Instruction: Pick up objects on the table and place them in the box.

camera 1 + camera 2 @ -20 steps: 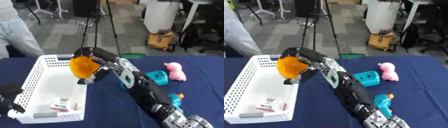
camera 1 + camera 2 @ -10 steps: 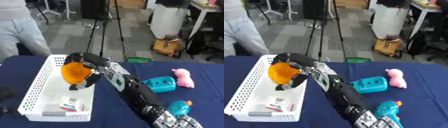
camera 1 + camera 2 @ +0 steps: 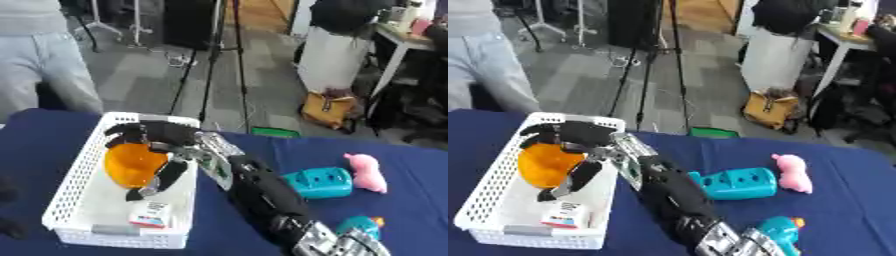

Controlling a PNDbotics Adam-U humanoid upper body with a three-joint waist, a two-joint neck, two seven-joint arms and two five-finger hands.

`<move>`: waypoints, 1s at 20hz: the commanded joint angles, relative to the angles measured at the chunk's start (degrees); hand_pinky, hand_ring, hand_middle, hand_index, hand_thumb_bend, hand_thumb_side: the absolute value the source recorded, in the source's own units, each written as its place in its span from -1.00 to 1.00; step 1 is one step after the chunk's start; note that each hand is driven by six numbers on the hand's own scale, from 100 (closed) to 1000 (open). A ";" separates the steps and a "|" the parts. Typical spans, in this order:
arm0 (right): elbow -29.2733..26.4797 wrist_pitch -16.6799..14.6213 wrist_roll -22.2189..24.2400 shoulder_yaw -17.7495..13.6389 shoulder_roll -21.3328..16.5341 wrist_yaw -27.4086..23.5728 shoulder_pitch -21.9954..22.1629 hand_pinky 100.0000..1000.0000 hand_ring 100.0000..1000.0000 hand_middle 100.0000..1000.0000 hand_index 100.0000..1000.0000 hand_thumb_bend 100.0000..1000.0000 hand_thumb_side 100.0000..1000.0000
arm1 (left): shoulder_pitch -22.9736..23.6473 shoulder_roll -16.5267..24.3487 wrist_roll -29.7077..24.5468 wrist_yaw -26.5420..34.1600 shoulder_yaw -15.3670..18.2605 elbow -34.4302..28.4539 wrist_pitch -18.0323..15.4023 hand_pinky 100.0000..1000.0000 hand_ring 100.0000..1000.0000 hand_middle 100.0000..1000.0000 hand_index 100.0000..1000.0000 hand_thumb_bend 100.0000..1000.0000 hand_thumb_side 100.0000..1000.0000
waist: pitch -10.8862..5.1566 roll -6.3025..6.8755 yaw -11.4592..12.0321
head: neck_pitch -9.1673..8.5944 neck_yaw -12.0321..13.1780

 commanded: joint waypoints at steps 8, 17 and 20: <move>0.37 1.01 -1.58 -2.15 -0.96 2.12 -0.17 0.95 0.84 1.00 0.95 0.33 0.18 | -0.72 0.02 -0.17 0.22 0.32 -0.89 0.08 -0.07 0.57 0.52 0.53 -0.48 0.92 | -0.61 0.89 -1.36 | -0.65 -0.24; -0.78 3.19 -4.44 -2.32 -1.05 -0.71 -0.14 1.00 0.84 1.00 1.00 -0.37 0.69 | -0.67 0.05 -0.25 0.19 0.26 -0.80 0.06 -0.07 0.57 0.52 0.53 -0.48 0.92 | -0.74 0.85 -1.91 | -0.76 -0.39; -2.13 3.57 -5.05 -2.37 -1.32 -2.36 -0.01 0.88 0.73 1.00 0.97 -0.33 0.59 | -0.65 0.13 -0.21 0.18 0.33 -0.76 0.04 -0.08 0.57 0.51 0.53 -0.48 0.92 | -0.70 0.91 -2.72 | -0.72 0.00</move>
